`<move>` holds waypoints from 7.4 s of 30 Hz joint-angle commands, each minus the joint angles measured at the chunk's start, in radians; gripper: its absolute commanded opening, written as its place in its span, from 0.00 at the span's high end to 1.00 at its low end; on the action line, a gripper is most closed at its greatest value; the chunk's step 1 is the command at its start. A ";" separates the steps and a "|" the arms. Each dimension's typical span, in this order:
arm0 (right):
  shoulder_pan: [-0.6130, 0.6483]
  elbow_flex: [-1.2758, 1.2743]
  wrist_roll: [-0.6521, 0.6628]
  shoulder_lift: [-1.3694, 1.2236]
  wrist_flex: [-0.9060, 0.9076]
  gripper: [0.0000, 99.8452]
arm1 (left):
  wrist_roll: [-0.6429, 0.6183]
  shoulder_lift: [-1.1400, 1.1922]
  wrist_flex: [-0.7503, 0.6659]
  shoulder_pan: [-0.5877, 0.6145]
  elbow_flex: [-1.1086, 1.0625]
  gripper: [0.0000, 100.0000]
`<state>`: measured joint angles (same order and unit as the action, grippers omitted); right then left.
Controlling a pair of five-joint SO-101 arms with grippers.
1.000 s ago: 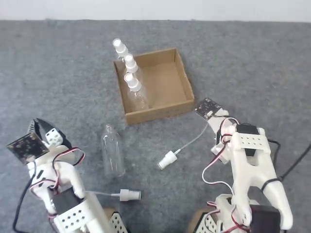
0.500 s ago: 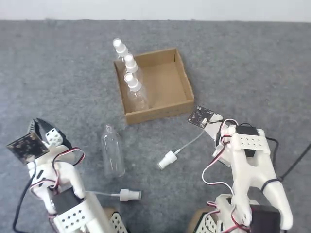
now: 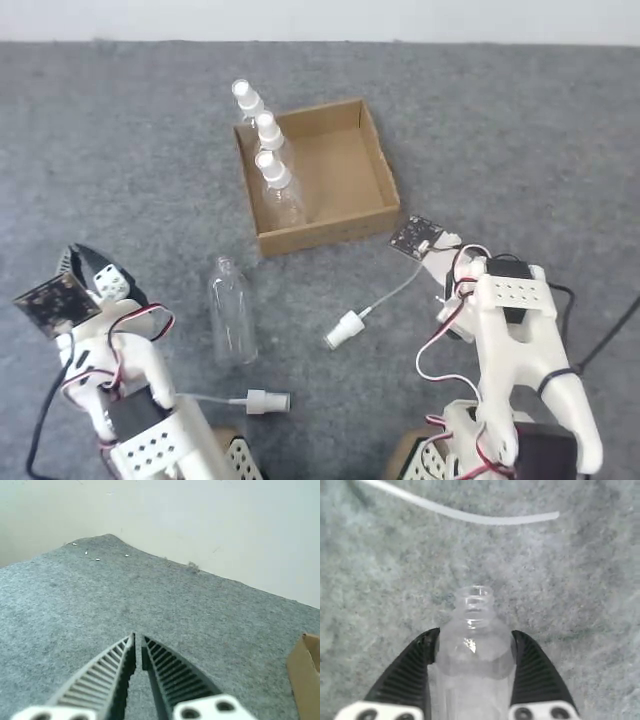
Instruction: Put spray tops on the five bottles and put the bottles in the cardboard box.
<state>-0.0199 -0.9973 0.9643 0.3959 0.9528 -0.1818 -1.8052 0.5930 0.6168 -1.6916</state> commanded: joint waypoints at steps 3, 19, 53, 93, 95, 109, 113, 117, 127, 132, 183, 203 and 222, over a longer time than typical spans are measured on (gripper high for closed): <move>0.019 0.130 -0.187 0.050 0.102 0.99 | 0.008 -0.014 -0.014 0.002 0.007 0.99; 0.110 0.189 -0.390 0.039 0.165 0.78 | 0.008 -0.014 -0.012 0.002 0.007 0.99; 0.104 0.239 -0.362 -0.127 0.171 0.99 | 0.008 -0.014 -0.012 0.002 0.007 0.99; 0.191 0.445 -1.100 0.377 0.433 0.99 | 0.008 -0.014 -0.012 0.002 0.007 0.99; 0.193 0.423 -1.112 0.395 0.415 0.99 | 0.008 -0.014 -0.012 0.002 0.007 0.99; 0.183 0.068 -1.117 0.727 0.160 0.99 | 0.008 -0.014 -0.012 0.000 0.007 0.99; 0.148 -0.020 -1.117 0.814 0.099 0.99 | 0.008 -0.014 -0.012 0.000 0.007 0.99; 0.059 -0.106 -1.154 0.900 0.027 0.99 | 0.008 -0.014 -0.012 0.000 0.007 0.99; 0.033 -0.250 -1.226 1.087 -0.056 0.99 | 0.155 -0.014 0.199 -0.071 0.122 0.91; 0.031 -0.284 -1.223 1.170 -0.051 0.99 | 0.305 -0.009 0.331 -0.135 0.242 0.91; -0.188 -0.354 -1.229 1.234 -0.143 0.99 | 1.060 1.054 1.102 -0.890 0.851 0.86; -0.283 -0.354 -1.229 1.231 -0.166 0.99 | 1.091 1.502 0.950 -1.169 0.789 0.85; -0.280 -0.356 -1.229 1.231 -0.166 0.99 | 0.951 1.656 0.713 -1.172 0.719 0.95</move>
<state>-0.2854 -1.3686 -0.2555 1.6095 0.8117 0.7910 -0.1250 1.3433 -0.5508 -0.9828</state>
